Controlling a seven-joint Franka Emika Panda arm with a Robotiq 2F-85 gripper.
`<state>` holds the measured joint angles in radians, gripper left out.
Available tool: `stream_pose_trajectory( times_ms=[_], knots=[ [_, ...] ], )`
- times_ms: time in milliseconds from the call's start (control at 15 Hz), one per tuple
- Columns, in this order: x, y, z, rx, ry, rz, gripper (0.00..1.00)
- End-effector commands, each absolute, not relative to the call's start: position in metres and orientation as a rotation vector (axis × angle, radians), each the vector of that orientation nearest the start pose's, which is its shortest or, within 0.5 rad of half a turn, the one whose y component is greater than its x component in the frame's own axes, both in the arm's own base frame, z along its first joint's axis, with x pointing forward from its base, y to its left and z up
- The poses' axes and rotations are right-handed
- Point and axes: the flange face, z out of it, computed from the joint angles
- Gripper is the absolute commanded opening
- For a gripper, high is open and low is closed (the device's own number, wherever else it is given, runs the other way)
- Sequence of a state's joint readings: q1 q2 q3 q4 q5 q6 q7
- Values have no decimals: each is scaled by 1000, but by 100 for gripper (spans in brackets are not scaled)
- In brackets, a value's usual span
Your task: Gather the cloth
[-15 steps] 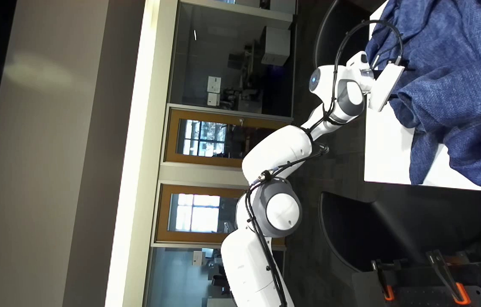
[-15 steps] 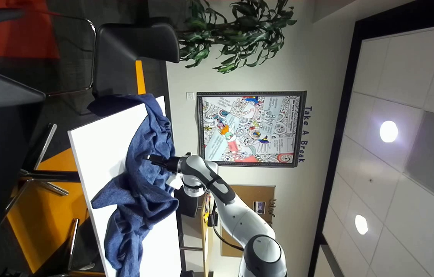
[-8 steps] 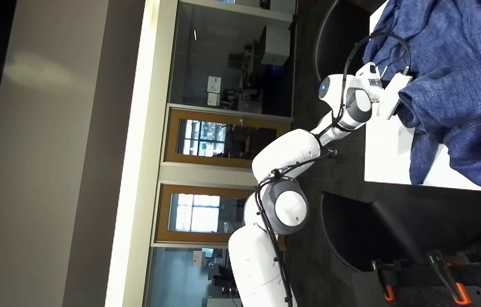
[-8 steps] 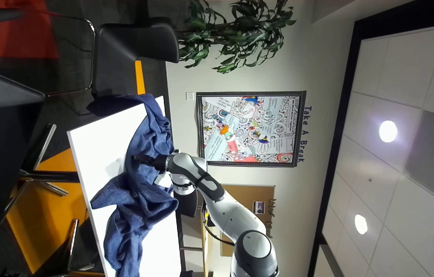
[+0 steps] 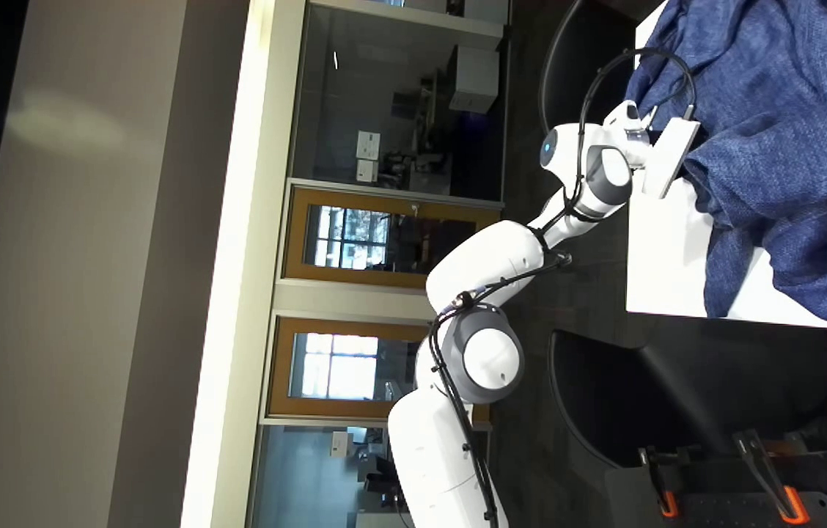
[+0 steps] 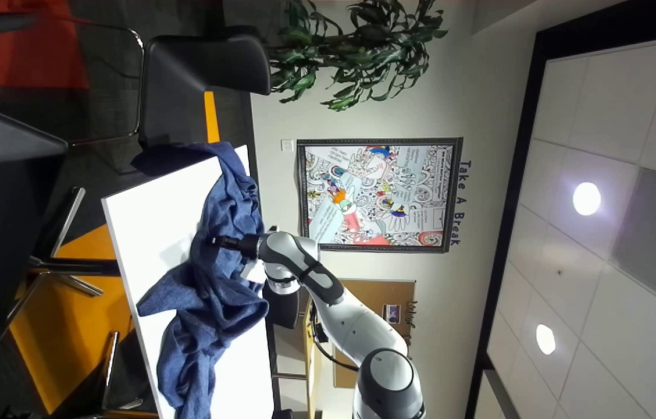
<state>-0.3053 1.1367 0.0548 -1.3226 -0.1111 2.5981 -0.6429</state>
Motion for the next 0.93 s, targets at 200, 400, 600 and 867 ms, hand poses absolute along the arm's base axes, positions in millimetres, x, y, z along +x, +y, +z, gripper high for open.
stream_pose_trajectory(
  times_ms=[200, 400, 600, 867],
  knots=[
    [691, -179, 93, -3125, -721, -229, 0],
    [678, -173, 124, -3148, -713, -280, 0],
    [663, -169, 163, -3181, -710, -359, 0],
    [633, -165, 209, -3226, -690, -454, 0]
  ],
)
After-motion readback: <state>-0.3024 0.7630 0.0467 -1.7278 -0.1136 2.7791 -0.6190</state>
